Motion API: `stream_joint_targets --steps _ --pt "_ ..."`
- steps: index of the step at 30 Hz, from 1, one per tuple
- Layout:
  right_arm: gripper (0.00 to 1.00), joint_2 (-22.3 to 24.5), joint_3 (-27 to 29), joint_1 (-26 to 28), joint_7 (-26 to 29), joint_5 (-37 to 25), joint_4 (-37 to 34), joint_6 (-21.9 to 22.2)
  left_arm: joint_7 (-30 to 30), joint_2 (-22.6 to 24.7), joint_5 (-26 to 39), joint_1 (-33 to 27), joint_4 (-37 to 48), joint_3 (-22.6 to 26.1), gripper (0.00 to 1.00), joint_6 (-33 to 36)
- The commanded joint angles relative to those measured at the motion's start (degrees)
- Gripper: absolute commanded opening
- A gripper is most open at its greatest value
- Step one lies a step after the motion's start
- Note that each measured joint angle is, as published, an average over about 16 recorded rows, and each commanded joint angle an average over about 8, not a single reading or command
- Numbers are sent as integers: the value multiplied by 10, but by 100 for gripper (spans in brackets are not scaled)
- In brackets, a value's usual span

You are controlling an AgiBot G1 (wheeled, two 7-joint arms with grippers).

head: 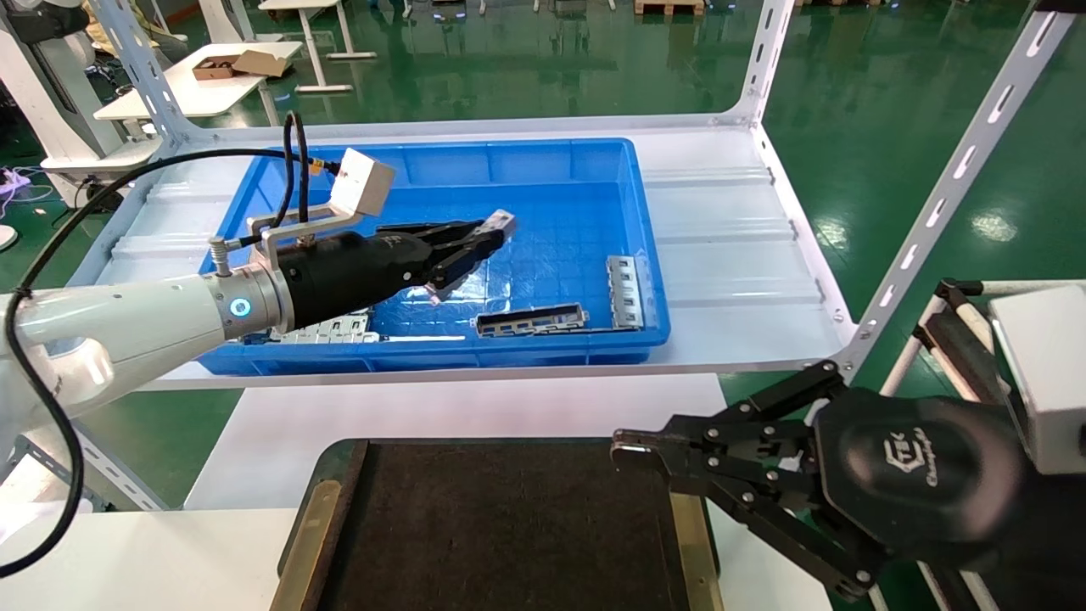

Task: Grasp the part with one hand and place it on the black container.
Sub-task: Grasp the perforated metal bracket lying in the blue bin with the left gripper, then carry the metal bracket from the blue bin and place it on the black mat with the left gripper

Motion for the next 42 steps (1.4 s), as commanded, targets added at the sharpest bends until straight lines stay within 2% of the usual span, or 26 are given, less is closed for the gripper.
stream_joint_targets --steps 1,10,17,21,26,33,37,42 --pt "0 0 0 0 0 0 0 0 -8 -3 -5 -3 -7 -2 0 20" --pt "0 0 0 0 0 0 0 0 -77 -35 -36 52 -114 -8 0 124" --pt "0 0 0 0 0 0 0 0 -148 -68 -69 147 -269 -8 0 189" --pt "0 0 0 0 0 0 0 0 -184 -83 -72 211 -344 -3 0 181" --pt "0 0 -1 0 0 0 0 0 -222 -90 -48 292 -406 3 0 100" --pt "0 0 -1 0 0 0 0 0 -275 -74 25 394 -461 11 0 -101" --pt "0 0 -1 0 0 0 0 0 -312 -55 66 435 -482 20 0 -199" --pt "0 0 -1 0 0 1 0 0 -351 -23 108 464 -484 34 0 -290"
